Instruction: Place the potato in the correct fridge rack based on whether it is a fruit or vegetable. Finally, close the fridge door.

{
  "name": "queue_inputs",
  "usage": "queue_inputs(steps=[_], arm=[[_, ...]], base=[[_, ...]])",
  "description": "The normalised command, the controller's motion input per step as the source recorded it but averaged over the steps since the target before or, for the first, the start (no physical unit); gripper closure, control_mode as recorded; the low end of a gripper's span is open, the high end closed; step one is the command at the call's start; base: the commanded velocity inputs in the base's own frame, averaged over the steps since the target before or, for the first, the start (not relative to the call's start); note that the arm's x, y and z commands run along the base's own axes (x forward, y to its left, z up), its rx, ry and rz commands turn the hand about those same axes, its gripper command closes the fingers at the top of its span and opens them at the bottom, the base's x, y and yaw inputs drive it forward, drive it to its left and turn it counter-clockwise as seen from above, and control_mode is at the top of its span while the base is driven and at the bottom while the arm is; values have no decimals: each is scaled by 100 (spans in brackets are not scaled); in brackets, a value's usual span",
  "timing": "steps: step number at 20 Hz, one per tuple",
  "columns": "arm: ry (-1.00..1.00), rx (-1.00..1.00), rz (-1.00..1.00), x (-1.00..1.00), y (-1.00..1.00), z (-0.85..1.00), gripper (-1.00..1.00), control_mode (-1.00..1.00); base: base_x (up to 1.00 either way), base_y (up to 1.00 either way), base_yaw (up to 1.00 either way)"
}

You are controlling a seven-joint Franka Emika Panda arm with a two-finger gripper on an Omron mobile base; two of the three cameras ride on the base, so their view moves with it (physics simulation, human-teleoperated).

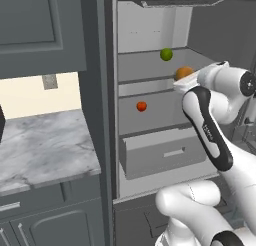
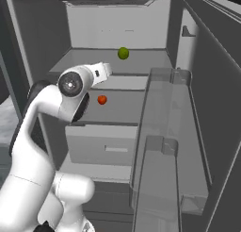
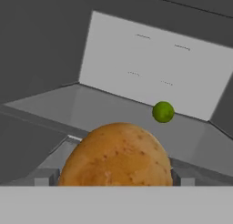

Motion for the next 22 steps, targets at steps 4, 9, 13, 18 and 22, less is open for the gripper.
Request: queue_inputs(steps=[4, 9, 13, 18, 22], arm=[[0, 0, 2, 0, 18, 83, 100, -100], [2, 0, 0, 34, 2, 22, 100, -100], [0, 0, 0, 81, 0, -24, 100, -100], [3, 0, 0, 95, 0, -43, 100, -100], [6, 0, 0, 99, 0, -50, 100, -100]], base=[[0, 0, 0], [0, 0, 0], [0, 0, 0], [0, 0, 0], [0, 0, 0]])
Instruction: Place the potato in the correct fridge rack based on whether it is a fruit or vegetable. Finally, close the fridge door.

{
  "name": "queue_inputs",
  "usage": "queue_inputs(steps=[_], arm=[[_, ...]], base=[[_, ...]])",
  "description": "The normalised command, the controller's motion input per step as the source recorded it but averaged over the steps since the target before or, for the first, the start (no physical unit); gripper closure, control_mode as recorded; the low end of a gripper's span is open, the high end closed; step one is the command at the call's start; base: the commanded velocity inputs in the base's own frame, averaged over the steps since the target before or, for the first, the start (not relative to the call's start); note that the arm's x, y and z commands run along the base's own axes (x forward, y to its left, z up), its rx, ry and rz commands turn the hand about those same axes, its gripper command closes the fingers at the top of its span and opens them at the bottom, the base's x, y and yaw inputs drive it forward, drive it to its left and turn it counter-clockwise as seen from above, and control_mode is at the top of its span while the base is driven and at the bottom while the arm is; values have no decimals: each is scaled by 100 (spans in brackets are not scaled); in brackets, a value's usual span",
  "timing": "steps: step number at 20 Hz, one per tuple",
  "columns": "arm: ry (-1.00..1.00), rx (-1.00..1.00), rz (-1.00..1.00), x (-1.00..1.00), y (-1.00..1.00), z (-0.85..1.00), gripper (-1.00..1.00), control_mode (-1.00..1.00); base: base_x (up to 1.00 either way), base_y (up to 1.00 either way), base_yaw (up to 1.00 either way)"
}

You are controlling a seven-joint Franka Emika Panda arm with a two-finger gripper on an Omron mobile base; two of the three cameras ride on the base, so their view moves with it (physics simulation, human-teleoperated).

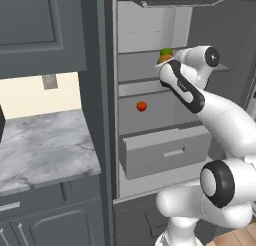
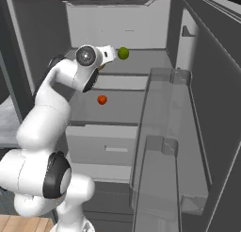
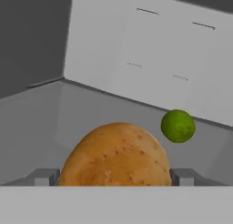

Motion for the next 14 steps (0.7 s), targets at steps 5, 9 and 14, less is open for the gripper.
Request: queue_inputs(steps=[5, 9, 14], arm=[[8, 0, 0, 89, 0, -14, 100, -100], [9, 0, 0, 91, 1, -1, 100, -100], [4, 0, 0, 93, 8, -8, 100, -100]], base=[[0, 0, 0], [0, 0, 0], [0, 0, 0]])
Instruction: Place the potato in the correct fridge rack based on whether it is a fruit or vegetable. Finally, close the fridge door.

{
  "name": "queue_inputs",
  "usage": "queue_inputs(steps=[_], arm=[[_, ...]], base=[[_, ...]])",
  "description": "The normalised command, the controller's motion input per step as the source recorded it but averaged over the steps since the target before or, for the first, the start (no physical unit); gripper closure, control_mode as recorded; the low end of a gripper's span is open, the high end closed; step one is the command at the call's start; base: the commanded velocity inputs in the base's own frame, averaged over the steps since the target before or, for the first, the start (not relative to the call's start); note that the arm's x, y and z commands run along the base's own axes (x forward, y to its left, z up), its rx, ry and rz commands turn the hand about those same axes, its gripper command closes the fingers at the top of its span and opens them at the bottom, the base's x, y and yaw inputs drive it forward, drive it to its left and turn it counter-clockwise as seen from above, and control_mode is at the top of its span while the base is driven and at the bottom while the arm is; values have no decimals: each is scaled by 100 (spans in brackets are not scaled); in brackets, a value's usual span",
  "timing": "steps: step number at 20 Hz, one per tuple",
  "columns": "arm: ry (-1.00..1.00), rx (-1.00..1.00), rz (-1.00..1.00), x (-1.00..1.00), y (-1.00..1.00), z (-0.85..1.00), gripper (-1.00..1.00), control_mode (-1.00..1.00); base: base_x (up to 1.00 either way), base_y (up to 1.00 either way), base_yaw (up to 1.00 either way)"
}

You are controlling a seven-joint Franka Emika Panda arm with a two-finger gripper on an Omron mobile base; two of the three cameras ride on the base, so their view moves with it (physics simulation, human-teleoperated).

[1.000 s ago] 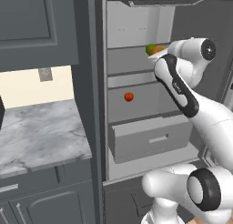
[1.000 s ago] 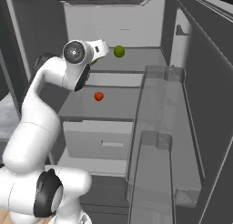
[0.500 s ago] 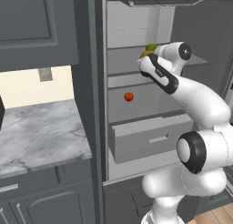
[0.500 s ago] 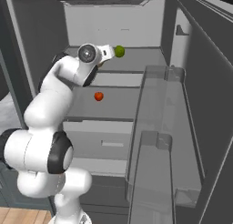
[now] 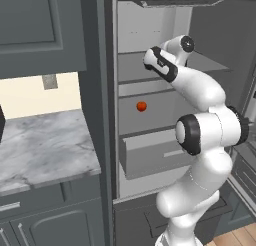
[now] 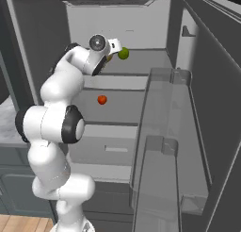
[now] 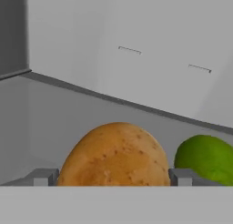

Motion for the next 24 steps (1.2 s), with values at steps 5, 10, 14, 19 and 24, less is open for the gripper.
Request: queue_inputs(steps=[5, 10, 14, 19, 24], arm=[[0, 0, 0, 84, 25, -28, -100, -100], [-1, 0, 0, 15, 4, 2, -100, -100], [0, 0, 0, 0, 0, 22, -100, -100], [-1, -2, 0, 0, 2, 5, -100, -100], [-3, -3, 0, 0, 0, -3, -100, -100]], base=[[0, 0, 0], [0, 0, 0], [0, 0, 0], [0, 0, 0], [0, 0, 0]])
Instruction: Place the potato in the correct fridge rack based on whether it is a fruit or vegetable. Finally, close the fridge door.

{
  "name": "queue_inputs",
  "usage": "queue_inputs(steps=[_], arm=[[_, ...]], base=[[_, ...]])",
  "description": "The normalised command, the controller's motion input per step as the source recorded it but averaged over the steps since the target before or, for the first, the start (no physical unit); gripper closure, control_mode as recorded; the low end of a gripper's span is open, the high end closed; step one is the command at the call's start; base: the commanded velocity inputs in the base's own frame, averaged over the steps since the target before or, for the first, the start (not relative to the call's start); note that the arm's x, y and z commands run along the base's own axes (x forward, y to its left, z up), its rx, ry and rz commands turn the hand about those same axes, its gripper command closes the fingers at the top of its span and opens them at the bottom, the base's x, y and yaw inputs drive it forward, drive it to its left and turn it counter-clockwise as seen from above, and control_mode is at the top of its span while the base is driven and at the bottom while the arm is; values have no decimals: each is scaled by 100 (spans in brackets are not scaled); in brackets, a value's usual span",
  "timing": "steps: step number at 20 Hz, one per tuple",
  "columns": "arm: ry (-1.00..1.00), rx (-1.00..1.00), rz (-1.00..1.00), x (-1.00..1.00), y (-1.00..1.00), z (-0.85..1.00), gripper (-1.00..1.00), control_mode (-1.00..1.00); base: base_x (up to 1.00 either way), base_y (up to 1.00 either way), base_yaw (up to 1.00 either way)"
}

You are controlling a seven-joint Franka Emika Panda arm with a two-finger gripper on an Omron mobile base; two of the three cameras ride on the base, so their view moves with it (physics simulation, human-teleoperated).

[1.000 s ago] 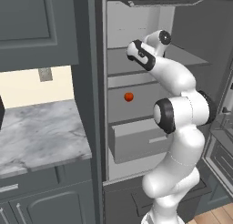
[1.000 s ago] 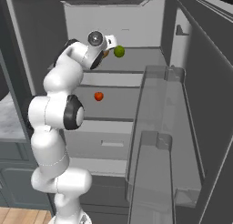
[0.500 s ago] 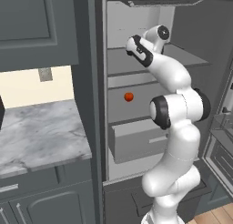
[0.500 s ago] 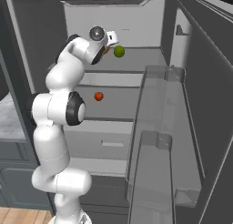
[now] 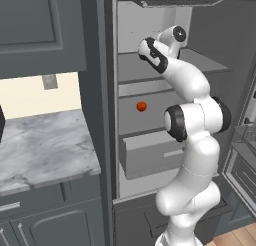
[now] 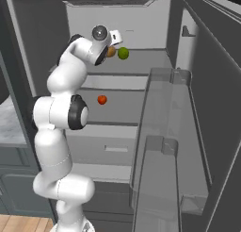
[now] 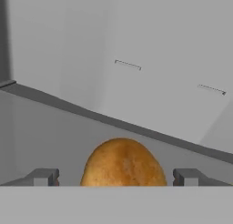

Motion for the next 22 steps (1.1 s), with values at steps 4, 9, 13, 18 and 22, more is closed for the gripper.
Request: queue_inputs(steps=[4, 9, 13, 18, 22], arm=[[-5, 0, 0, -12, 0, 14, -100, -100], [-2, 0, 0, -85, 0, 25, -100, -100], [8, 0, -4, -100, 0, 25, -100, -100], [9, 0, -2, -100, 0, 1, -100, -100], [15, 0, 0, -95, 0, -28, -100, -100]], base=[[0, 0, 0], [0, 0, 0], [0, 0, 0], [0, 0, 0], [0, 0, 0]])
